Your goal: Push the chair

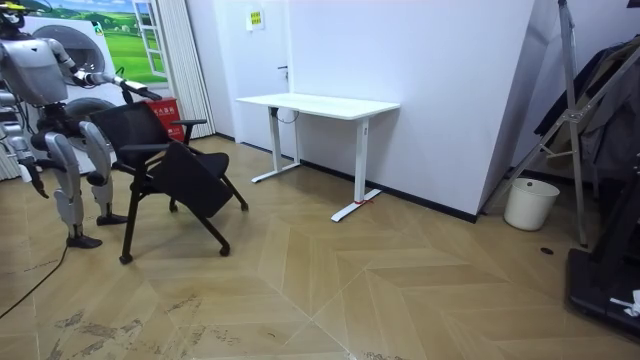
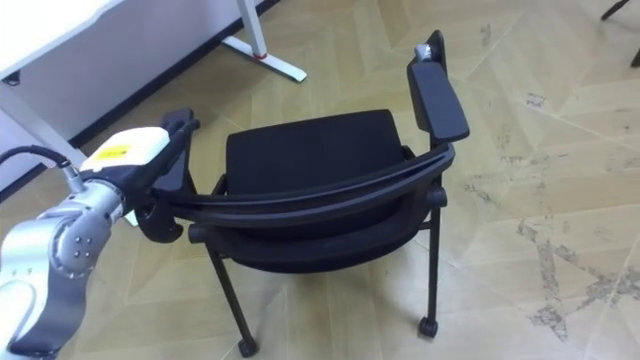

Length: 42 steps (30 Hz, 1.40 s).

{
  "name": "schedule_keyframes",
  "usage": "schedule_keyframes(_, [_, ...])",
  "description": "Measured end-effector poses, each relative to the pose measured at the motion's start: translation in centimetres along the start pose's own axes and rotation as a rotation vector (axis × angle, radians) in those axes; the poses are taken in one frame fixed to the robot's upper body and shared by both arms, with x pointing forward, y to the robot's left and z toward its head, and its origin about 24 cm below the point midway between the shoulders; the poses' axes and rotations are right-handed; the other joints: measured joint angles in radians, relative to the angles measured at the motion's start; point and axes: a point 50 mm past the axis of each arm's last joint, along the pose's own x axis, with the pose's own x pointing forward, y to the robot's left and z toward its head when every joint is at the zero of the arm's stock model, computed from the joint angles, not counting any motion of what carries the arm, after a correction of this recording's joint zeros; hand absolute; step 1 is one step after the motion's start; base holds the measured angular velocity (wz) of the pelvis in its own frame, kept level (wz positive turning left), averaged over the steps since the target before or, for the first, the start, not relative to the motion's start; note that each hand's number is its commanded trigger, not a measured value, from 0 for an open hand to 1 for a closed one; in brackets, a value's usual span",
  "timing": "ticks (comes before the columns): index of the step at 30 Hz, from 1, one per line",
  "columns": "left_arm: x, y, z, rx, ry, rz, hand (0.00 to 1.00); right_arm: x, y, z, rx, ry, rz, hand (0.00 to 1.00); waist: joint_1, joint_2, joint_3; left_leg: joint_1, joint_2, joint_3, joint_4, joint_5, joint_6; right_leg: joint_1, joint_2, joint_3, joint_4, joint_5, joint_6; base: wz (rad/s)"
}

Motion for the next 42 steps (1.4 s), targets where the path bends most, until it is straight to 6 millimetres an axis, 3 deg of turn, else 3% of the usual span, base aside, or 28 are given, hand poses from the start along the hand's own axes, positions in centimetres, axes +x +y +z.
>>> schedule_keyframes(10, [0.1, -1.9, 2.2, -0.038, -0.108, -0.148, 0.00, 0.0, 0.2, -0.1, 0.039, 0.004, 0.033, 0.00, -0.010, -0.001, -0.0011, -0.001, 0.000, -0.001, -0.002, 0.000, 0.000, -0.004, 0.000, 0.005, 0.000, 0.000, 0.000, 0.00])
schedule_keyframes(20, [-0.2, -1.9, 2.5, -0.103, -0.152, -0.209, 0.00, 0.0, 0.7, 0.2, 0.034, 0.004, 0.087, 0.00, -0.039, -0.002, -0.0010, -0.001, 0.001, 0.001, -0.003, 0.000, 0.000, -0.006, 0.000, 0.005, 0.004, 0.000, 0.000, 0.00])
schedule_keyframes(25, [-0.1, -2.0, 2.4, -0.110, -0.137, -0.217, 0.00, 0.0, 0.6, 0.0, 0.035, 0.024, 0.085, 0.00, -0.056, -0.011, 0.0049, 0.001, 0.001, 0.004, -0.001, 0.000, 0.000, -0.006, 0.001, 0.017, 0.005, 0.000, 0.000, -0.02])
schedule_keyframes(32, [0.1, -2.4, 2.3, -0.117, -0.115, -0.229, 0.00, 0.0, 0.7, -0.1, 0.035, 0.025, 0.063, 0.00, -0.076, -0.014, 0.0050, 0.009, 0.001, 0.000, -0.003, 0.000, 0.000, -0.002, 0.002, 0.025, 0.002, 0.000, 0.000, -0.01])
schedule_keyframes(33, [0.1, -2.4, 2.3, -0.117, -0.111, -0.231, 1.00, 0.0, 0.7, -0.1, 0.036, 0.024, 0.058, 0.00, -0.078, -0.015, 0.0050, 0.011, 0.001, 0.000, -0.004, 0.000, 0.000, -0.001, 0.002, 0.027, 0.002, 0.000, 0.000, -0.05])
schedule_keyframes(42, [1.2, -2.8, 2.2, -0.095, -0.093, -0.250, 1.00, 0.0, 0.5, -0.1, 0.036, 0.017, 0.041, 0.00, -0.080, -0.011, 0.0022, 0.016, 0.001, 0.009, -0.009, 0.000, 0.000, -0.002, 0.003, 0.040, -0.001, 0.000, 0.000, -0.03])
